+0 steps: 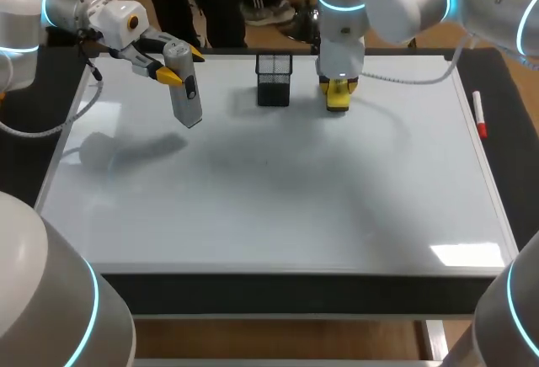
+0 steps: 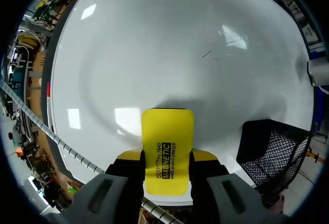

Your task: Pick up the inspection probe, press it on each red-marked spot on the whiteboard one by one, put down the probe, pick up the eraser, and wipe off all the red marks.

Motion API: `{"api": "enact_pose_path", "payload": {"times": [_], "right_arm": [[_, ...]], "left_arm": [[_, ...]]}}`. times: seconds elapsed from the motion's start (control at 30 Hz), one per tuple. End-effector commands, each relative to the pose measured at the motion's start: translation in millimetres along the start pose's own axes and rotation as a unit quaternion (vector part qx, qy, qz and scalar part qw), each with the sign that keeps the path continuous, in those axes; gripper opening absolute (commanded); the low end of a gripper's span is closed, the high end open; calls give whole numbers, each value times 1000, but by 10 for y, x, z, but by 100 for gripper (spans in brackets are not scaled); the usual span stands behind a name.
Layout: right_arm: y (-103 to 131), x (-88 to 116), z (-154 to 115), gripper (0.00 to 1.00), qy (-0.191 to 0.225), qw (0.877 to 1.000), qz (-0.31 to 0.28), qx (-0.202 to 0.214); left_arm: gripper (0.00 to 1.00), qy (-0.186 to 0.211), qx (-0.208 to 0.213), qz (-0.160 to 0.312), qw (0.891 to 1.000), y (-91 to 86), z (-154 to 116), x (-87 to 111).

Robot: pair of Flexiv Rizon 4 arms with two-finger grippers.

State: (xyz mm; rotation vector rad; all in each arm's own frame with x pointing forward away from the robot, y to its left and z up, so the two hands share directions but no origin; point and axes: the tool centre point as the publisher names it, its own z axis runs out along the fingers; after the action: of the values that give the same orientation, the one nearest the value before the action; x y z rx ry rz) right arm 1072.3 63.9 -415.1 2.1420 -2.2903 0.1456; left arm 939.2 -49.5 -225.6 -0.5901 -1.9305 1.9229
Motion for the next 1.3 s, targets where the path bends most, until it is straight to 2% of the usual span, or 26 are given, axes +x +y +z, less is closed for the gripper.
{"api": "enact_pose_path", "payload": {"times": [0.03, 0.4, 0.47, 0.5, 0.53, 0.87, 1.07, 1.13, 1.2, 1.3], "right_arm": [[-29, -10, 38, 0, 2, 1000, -1, -1], [-40, 9, 78, 0, 11, 1000, 1, -1], [-37, 39, 37, 18, 10, 1000, 6, 3], [-35, 55, 12, 44, 6, 1000, 7, 6], [-35, 74, -10, 100, 6, 1000, 9, 8], [-17, 326, -176, 100, -1, 998, 63, 24], [31, 468, -297, 100, -29, 992, 122, 3], [68, 501, -331, 100, -62, 987, 147, -14], [103, 543, -351, 100, -69, 982, 175, -25], [135, 622, -417, 100, -105, 966, 232, -40]], "left_arm": [[0, -1, -1, 0, 1000, -16, 8, 2], [0, -1, -1, 0, 1000, -16, 8, 2], [0, -1, -1, 0, 1000, -16, 8, 2], [0, -1, -1, 0, 1000, -16, 8, 2], [0, -1, -1, 0, 1000, -16, 8, 2], [0, -1, -1, 0, 1000, -16, 8, 2], [0, -1, -1, 0, 1000, -16, 8, 2], [0, -1, -1, 0, 1000, -16, 8, 2], [0, -1, -1, 0, 1000, -16, 8, 2], [0, -1, -1, 0, 1000, -16, 8, 2]]}}
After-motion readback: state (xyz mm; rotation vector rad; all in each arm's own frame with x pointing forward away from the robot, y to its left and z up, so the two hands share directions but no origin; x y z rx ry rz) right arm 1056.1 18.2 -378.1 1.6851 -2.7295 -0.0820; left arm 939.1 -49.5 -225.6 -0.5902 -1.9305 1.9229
